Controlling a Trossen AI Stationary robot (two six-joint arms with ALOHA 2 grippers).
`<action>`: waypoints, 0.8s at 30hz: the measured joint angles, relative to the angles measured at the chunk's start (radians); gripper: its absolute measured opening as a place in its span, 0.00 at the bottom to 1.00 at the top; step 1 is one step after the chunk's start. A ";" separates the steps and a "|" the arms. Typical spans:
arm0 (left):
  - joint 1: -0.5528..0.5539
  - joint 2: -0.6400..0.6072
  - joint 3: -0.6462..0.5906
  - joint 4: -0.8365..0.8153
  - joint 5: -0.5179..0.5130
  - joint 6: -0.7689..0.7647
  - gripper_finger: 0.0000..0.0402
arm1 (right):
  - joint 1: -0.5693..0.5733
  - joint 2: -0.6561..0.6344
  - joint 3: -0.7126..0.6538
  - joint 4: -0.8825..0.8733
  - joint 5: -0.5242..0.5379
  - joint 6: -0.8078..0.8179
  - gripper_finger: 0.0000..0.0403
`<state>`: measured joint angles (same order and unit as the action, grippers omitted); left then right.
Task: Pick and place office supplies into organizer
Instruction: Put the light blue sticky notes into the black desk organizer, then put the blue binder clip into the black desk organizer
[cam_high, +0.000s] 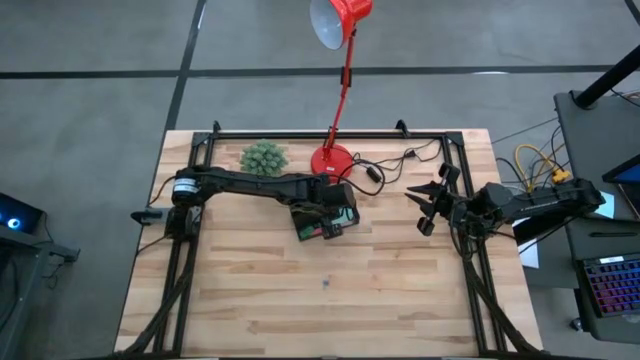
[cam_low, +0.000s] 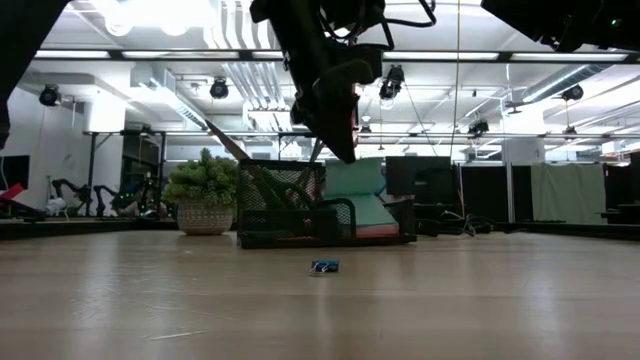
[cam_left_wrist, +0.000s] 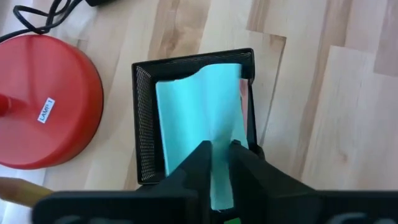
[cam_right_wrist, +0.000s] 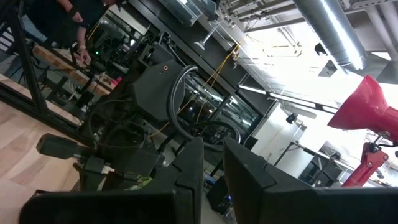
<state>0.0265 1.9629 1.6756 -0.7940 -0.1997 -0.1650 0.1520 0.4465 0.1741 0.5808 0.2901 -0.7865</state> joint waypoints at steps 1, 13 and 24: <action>0.000 0.000 0.000 0.000 0.000 0.000 0.12 | 0.000 0.000 0.000 0.000 0.000 0.000 0.13; 0.000 0.000 0.000 0.042 -0.005 0.017 0.33 | 0.000 0.000 0.000 0.000 0.000 0.000 0.13; -0.065 -0.014 0.000 0.141 0.307 -0.094 0.34 | 0.000 0.000 0.000 0.000 0.001 -0.003 0.13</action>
<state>-0.0388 1.9484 1.6760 -0.6527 0.1078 -0.2592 0.1520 0.4465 0.1741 0.5808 0.2909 -0.7891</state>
